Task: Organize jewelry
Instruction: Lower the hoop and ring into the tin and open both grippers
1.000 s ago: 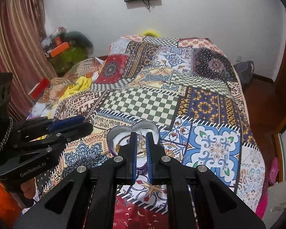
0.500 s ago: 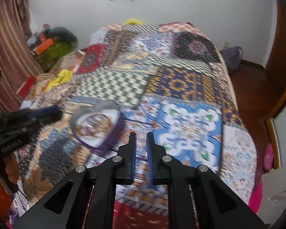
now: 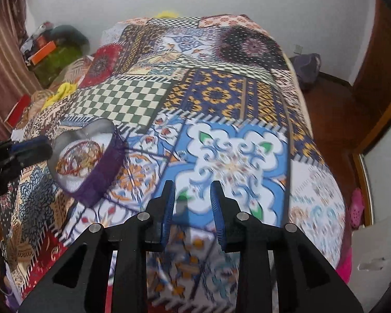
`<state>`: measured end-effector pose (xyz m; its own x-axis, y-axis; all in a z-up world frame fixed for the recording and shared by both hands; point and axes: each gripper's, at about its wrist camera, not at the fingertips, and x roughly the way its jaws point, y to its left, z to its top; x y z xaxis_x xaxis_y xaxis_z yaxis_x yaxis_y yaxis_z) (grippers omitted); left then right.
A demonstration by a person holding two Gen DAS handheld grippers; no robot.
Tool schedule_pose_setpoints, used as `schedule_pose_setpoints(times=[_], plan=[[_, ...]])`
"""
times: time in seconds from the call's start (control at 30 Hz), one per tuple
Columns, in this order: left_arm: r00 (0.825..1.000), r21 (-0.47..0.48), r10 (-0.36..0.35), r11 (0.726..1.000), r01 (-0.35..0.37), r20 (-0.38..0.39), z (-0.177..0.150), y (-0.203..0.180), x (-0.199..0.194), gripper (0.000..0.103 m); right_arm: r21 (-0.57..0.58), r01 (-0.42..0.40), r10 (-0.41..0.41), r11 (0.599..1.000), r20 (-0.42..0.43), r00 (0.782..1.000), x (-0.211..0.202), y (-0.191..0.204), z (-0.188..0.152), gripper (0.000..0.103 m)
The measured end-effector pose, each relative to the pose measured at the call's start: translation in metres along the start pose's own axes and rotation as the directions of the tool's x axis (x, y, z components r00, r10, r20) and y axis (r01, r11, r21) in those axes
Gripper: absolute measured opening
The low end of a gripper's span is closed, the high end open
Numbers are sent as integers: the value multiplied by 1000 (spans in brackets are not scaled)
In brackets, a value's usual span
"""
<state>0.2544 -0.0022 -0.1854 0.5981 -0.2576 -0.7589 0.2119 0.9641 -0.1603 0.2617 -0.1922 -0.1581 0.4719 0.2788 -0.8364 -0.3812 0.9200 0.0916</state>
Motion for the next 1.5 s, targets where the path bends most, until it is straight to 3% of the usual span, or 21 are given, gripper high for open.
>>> schedule_pose_setpoints(times=[0.37, 0.57, 0.67, 0.83, 0.97, 1.3, 1.5], plan=[[1000, -13, -8, 1000, 7, -12, 4, 6, 11, 20, -100, 8, -14, 995, -56, 998, 40, 9, 21, 25], [1000, -13, -9, 1000, 8, -18, 4, 6, 15, 20, -95, 12, -16, 995, -49, 999, 46, 9, 22, 24], [1000, -15, -8, 1000, 8, -26, 3, 6, 16, 20, -102, 8, -13, 995, -47, 999, 47, 12, 21, 10], [1000, -13, -8, 1000, 8, -26, 3, 5, 15, 20, -114, 24, -29, 993, -39, 999, 45, 18, 19, 8], [1000, -13, -11, 1000, 11, -24, 4, 5, 11, 20, -93, -5, 2, 996, -31, 1000, 34, 21, 18, 8], [1000, -50, -4, 999, 5, 6, 6, 15, -7, 20, -132, -90, 102, 987, 86, 991, -21, 56, 25, 8], [1000, -67, 1, 998, -1, 8, 3, 22, -12, 20, -177, -144, 160, 974, 80, 984, -23, 82, 24, 8]])
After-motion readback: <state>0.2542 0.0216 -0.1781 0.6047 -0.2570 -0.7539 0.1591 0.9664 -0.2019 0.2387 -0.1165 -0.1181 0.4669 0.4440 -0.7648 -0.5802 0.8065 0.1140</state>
